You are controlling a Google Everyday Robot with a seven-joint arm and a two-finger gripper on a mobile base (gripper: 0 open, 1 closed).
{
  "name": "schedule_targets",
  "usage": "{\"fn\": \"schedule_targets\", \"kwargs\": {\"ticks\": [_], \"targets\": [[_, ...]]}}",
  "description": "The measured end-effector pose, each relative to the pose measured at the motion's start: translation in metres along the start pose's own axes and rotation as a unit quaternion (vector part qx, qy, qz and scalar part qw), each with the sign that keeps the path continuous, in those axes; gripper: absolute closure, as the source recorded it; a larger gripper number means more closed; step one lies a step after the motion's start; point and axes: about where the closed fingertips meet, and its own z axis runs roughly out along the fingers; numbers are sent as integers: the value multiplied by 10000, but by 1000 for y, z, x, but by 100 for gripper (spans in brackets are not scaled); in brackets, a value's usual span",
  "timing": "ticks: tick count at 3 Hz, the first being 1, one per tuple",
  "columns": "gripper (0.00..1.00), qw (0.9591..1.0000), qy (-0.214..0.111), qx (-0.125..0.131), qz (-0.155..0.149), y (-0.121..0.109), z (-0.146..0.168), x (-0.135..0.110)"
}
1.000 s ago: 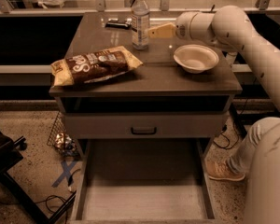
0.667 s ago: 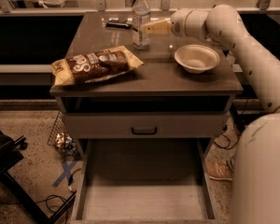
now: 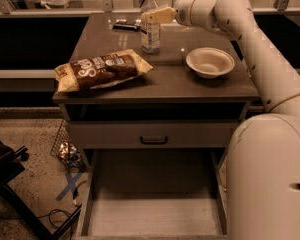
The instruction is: Place blue plastic bottle into middle drawer
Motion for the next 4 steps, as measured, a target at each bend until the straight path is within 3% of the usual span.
{"fn": "schedule_targets", "kwargs": {"ticks": [1,3,4], "targets": [[18,9995,-114,-239,142,12,12,-10],[64,9959,-261,-630,597,36,35,-5],[88,9957,-256,-650,600,38,38,-4]]}}
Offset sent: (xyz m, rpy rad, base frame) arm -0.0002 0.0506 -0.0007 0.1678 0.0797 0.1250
